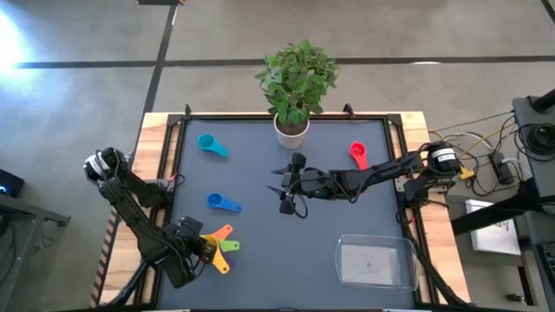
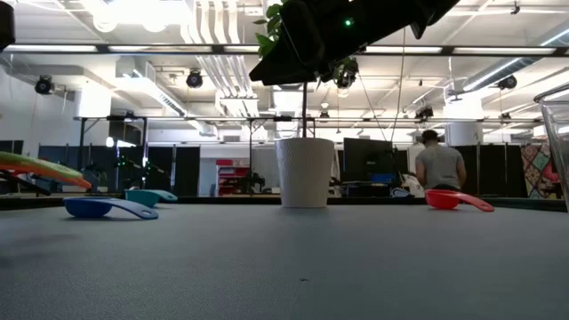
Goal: Nest measuring cups in basket
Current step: Stack the yellow measuring cup on top of the violet measuring cup
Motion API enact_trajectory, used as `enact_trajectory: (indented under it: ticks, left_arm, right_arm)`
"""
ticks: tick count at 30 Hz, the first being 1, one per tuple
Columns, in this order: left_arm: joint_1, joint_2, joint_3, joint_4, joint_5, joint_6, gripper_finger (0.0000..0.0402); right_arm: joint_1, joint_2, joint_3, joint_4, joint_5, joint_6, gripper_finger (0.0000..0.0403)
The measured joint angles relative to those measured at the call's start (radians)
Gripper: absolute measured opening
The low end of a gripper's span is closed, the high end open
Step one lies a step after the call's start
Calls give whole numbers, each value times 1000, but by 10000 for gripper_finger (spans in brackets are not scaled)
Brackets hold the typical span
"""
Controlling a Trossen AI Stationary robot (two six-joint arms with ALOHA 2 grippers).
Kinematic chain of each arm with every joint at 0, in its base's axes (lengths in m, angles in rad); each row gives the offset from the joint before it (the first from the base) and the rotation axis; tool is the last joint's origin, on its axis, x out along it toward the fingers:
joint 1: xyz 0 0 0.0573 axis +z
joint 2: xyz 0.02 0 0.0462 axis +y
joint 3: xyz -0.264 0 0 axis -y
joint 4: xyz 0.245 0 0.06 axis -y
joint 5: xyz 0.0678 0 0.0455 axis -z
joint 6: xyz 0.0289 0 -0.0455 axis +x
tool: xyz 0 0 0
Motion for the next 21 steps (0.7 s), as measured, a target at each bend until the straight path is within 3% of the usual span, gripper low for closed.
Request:
enact_trajectory:
  ticks: [11, 15, 21]
  left_arm:
    - [0, -13, 12, 9, 35, 35, 225]
    - [0, -13, 49, -1, 56, 62, 249]
    - [0, -14, 117, -82, 48, 72, 251]
  right_arm:
    - [0, 0, 0, 2, 0, 6, 219]
    - [0, 0, 0, 2, 0, 4, 219]
    - [0, 0, 0, 2, 0, 4, 219]
